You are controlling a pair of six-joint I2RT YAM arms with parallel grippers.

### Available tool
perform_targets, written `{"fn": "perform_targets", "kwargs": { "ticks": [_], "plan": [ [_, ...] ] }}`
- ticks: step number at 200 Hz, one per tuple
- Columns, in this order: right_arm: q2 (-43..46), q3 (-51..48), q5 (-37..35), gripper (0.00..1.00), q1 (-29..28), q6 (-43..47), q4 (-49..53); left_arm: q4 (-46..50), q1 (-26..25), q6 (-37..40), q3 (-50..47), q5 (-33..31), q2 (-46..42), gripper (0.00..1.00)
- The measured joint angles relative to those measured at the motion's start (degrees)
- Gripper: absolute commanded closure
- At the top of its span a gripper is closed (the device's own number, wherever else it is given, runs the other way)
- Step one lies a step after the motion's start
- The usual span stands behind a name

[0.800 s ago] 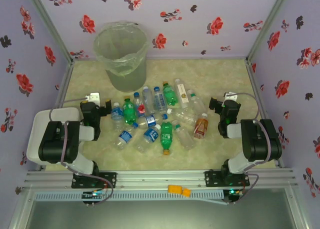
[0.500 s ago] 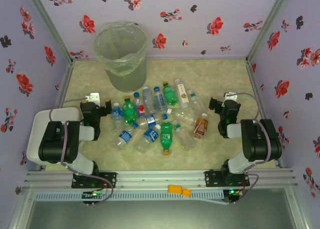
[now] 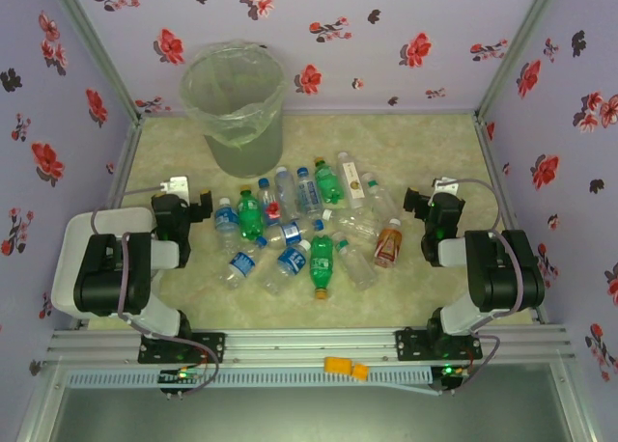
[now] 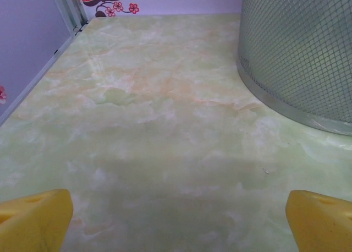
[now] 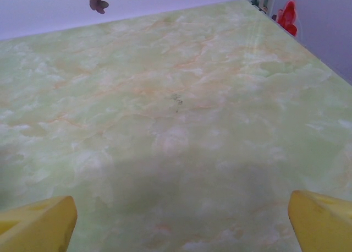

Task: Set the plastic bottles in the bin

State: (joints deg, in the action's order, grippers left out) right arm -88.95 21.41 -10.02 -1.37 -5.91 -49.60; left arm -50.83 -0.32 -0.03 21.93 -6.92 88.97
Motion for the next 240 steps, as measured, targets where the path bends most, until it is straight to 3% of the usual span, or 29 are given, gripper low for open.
{"fn": "perform_targets", "kwargs": {
  "ticks": [65, 95, 131, 152, 198, 240],
  "plan": [
    [1.01, 0.13, 0.2, 0.01, -0.02, 0.63, 1.79, 0.31, -0.24, -0.02, -0.02, -1.16, -0.07, 0.0],
    [7.52, 3.23, -0.55, 0.01, -0.35, 0.98, 10.95, 2.56, -1.95, -0.2, -0.28, -5.03, -4.26, 0.0],
    [14.47, 14.16, -0.09, 0.01, -1.22, -2.47, 28.59, 8.0, -4.72, -1.46, -0.31, -14.03, -17.38, 0.0],
    [15.61, 21.62, 2.08, 0.01, -2.51, -5.99, 40.7, 15.39, -4.9, -4.74, 0.59, -17.49, -25.81, 0.0],
    [15.72, 32.06, 5.44, 0.01, -9.7, -12.81, 66.71, 41.35, -4.94, -18.01, 10.21, -19.45, -37.64, 0.0],
    [16.52, 33.29, 6.27, 0.01, -16.02, -17.2, 83.49, 54.05, -6.12, -28.74, 14.43, -13.9, -41.09, 0.0]
  ]
}}
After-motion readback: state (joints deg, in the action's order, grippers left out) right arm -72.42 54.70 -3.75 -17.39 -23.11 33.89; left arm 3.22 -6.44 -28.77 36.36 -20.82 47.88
